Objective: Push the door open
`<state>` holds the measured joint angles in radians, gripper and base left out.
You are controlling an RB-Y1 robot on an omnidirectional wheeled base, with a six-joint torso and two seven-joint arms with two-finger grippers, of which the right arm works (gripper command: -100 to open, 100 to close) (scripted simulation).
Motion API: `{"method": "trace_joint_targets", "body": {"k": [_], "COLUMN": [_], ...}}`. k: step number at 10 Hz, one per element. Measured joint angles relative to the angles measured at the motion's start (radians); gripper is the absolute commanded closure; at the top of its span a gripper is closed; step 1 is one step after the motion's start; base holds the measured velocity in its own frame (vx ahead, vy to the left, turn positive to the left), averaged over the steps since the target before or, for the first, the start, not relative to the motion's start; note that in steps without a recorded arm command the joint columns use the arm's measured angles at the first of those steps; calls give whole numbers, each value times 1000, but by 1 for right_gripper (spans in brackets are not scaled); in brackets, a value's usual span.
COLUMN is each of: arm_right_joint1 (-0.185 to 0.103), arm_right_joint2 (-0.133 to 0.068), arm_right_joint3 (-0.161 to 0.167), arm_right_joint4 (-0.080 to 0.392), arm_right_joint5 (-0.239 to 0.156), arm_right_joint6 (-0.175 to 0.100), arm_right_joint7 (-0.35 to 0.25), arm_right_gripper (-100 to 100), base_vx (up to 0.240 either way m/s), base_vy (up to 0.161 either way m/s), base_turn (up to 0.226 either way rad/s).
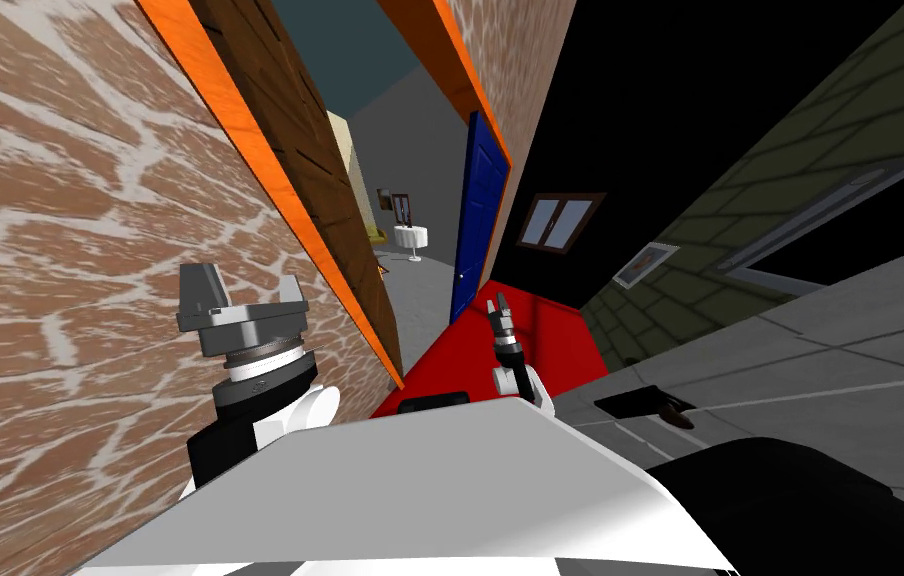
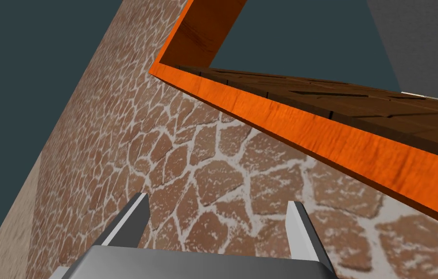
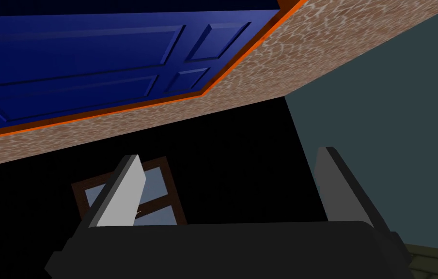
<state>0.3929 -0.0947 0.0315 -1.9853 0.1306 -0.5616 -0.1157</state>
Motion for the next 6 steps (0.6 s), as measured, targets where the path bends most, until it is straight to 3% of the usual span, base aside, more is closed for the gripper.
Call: {"method": "trace_joint_targets", "body": {"k": [6], "arm_right_joint1": [-45], "arm_right_joint2": [-16], "arm_right_joint3": [21], "arm_right_joint4": [113], "arm_right_joint5": [42], "arm_right_joint6": [-37], "arm_right_joint7": [-46], "arm_right_gripper": [-100], "base_vx": [101], "base_vy": [-57], "base_turn": [9]}}
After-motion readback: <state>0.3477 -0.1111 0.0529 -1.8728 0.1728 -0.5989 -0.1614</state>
